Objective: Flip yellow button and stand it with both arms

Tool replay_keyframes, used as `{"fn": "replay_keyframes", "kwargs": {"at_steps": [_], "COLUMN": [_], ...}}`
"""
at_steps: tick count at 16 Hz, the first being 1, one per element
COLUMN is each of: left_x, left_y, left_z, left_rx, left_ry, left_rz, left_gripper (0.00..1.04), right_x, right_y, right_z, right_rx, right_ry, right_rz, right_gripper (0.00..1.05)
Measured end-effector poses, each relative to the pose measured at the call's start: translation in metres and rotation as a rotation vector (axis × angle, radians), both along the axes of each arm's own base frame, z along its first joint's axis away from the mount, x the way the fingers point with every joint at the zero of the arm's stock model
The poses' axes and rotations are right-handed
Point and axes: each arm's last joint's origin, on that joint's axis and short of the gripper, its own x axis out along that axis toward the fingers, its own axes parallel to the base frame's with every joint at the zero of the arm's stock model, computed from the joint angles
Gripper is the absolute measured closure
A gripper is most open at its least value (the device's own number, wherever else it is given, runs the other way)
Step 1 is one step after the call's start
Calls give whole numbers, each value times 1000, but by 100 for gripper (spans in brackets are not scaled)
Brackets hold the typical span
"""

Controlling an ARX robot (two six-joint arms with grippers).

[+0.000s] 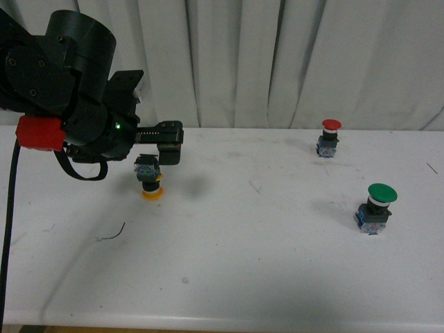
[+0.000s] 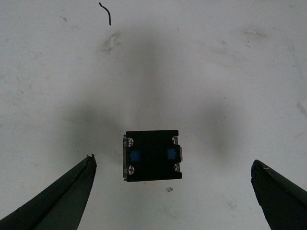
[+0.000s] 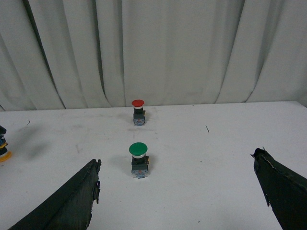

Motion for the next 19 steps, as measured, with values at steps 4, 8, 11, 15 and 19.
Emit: {"fn": "replay_keyframes", "kwargs": {"at_steps": [4, 8, 11, 15, 19], "left_x": [7, 13, 14, 11, 11], "left_y": [6, 8, 7, 2, -1], "left_z": [-11, -15, -22, -26, -32], "left_rx": [26, 58, 62, 52, 55], "left_ry": [-17, -76, -72, -49, -33], "left_rz": [35, 46, 30, 4, -2], "left_gripper": [7, 7, 7, 43, 69], "right_x": [0, 0, 0, 0, 0], "right_y": [0, 0, 0, 0, 0], "right_z": [0, 0, 0, 0, 0], "right_rx": [0, 0, 0, 0, 0], "right_ry": [0, 0, 0, 0, 0], "right_rz": [0, 0, 0, 0, 0], "right_gripper": [6, 6, 6, 6, 6]}}
